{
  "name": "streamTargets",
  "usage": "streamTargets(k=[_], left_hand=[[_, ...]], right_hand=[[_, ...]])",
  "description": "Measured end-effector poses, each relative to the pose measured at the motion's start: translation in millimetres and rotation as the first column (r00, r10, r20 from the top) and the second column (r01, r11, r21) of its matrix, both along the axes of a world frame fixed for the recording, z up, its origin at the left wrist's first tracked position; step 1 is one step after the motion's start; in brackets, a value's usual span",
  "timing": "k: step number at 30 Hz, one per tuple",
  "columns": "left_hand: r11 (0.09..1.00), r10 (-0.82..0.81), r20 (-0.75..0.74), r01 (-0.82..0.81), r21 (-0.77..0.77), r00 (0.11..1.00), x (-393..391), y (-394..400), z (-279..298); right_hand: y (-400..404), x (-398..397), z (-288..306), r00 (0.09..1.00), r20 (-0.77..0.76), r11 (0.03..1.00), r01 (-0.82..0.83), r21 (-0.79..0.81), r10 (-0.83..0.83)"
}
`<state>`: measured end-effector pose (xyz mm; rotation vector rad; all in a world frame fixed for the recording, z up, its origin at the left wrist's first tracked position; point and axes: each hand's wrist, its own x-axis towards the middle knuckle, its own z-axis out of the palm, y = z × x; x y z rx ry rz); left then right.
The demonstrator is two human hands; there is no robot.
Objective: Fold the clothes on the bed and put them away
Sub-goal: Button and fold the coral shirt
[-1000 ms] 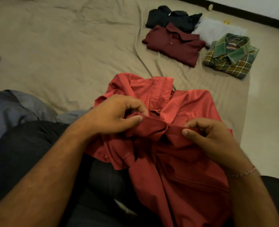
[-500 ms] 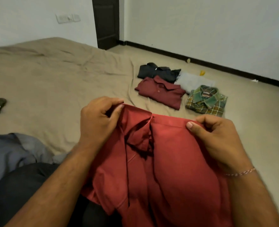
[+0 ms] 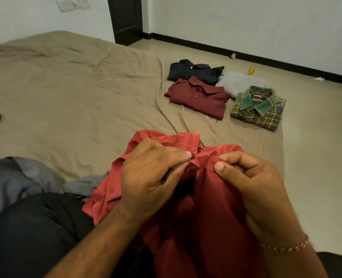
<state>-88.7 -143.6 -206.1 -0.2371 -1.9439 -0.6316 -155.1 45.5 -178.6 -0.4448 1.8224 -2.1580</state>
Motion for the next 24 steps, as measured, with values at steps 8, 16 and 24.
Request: streamTargets(k=[8, 16, 24], left_hand=[[0.997, -0.076, 0.022, 0.076, -0.005, 0.997, 0.4, 13.2, -8.3], [0.997, -0.072, 0.03, 0.073, -0.012, 0.997, -1.2, 19.6, -15.1], [0.998, -0.063, 0.07, 0.063, 0.002, 0.996, -2.5, 21.3, -21.6]], right_hand=[[-4.2, 6.2, -1.3, 0.989, -0.145, 0.998, -0.027, 0.052, 0.034], [-1.9, 6.7, -8.1, 0.973, -0.232, 0.993, 0.025, 0.112, 0.001], [5.1, -0.5, -14.9, 0.928, -0.366, 0.979, 0.012, 0.205, 0.066]])
